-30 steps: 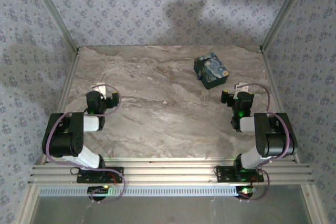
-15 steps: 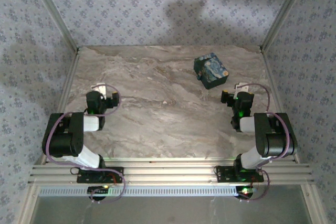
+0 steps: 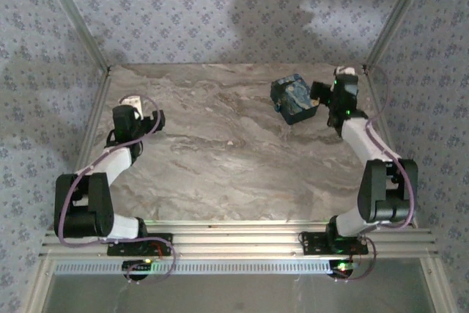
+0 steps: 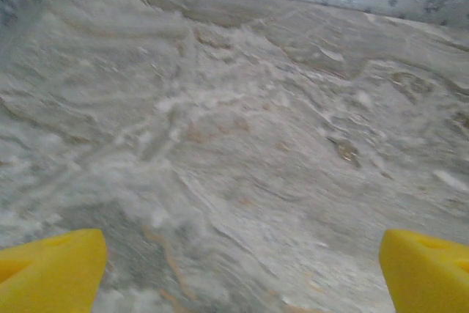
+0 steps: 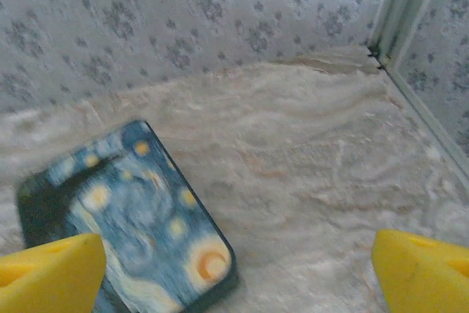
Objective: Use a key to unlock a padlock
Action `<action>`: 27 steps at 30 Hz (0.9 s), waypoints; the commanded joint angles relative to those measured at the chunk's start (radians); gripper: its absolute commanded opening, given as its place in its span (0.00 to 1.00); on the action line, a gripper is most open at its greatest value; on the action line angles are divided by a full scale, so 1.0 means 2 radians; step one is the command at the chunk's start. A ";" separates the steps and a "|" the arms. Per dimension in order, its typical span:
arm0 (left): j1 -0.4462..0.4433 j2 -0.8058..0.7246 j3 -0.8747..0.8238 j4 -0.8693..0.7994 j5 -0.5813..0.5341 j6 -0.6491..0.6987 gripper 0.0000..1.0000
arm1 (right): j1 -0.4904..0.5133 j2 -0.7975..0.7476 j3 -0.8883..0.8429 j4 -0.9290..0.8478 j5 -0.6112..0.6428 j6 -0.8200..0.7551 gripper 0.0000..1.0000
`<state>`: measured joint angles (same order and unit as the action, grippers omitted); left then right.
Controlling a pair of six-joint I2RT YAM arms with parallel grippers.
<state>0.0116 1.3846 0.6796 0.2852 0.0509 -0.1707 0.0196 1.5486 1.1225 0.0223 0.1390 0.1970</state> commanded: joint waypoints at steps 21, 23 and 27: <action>-0.175 0.034 0.040 -0.107 0.095 -0.088 0.91 | 0.108 0.389 0.471 -0.394 -0.094 -0.042 0.89; -0.178 0.039 0.041 -0.100 0.101 -0.092 0.91 | 0.117 0.391 0.463 -0.399 -0.106 -0.056 0.86; -0.183 0.043 0.047 -0.100 0.104 -0.095 0.91 | 0.141 0.379 0.427 -0.396 -0.126 -0.090 0.81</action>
<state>-0.3431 1.4654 0.7452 0.0742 0.2340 -0.3435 0.2642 2.2883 2.0384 -0.6724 -0.0204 0.0883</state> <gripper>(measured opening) 0.913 0.819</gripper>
